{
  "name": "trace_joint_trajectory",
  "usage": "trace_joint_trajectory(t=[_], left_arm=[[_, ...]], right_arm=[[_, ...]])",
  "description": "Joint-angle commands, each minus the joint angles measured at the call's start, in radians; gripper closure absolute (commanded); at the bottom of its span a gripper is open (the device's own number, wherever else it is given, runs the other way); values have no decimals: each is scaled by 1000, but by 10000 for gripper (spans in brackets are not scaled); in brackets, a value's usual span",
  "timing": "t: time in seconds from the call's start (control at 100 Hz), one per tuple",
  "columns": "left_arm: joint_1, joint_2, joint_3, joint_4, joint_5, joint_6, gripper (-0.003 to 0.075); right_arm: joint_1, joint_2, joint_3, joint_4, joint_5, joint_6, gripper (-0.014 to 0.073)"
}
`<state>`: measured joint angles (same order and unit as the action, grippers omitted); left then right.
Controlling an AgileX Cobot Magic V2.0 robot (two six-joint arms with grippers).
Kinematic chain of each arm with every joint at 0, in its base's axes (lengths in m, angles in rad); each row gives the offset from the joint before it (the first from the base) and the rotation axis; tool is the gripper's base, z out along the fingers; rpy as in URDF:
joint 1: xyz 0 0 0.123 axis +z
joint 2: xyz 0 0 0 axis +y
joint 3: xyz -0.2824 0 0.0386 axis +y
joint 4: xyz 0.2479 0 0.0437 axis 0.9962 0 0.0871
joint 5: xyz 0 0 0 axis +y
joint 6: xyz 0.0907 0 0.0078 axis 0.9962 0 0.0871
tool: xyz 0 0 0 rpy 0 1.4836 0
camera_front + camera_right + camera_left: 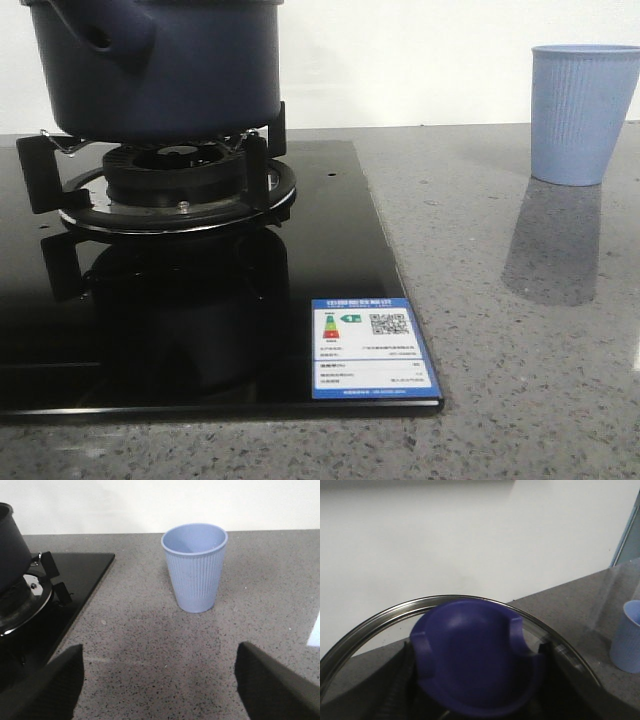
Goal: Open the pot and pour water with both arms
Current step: 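Reach the right gripper to the light blue cup and grasp it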
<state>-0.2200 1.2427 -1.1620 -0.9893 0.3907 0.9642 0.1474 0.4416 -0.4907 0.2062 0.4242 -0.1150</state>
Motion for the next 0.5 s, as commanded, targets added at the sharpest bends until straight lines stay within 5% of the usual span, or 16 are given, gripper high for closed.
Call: trace_joint_trajectory(t=[0.0,0.49], left_arm=[[34,-57,-44,-35,-58,1,375],[129,-120,-44,-35,-63,1,375]], right_arm=[[0,72,-36,-10,-123,-8,54],[8,559,-36,-21,-642,-8,54]])
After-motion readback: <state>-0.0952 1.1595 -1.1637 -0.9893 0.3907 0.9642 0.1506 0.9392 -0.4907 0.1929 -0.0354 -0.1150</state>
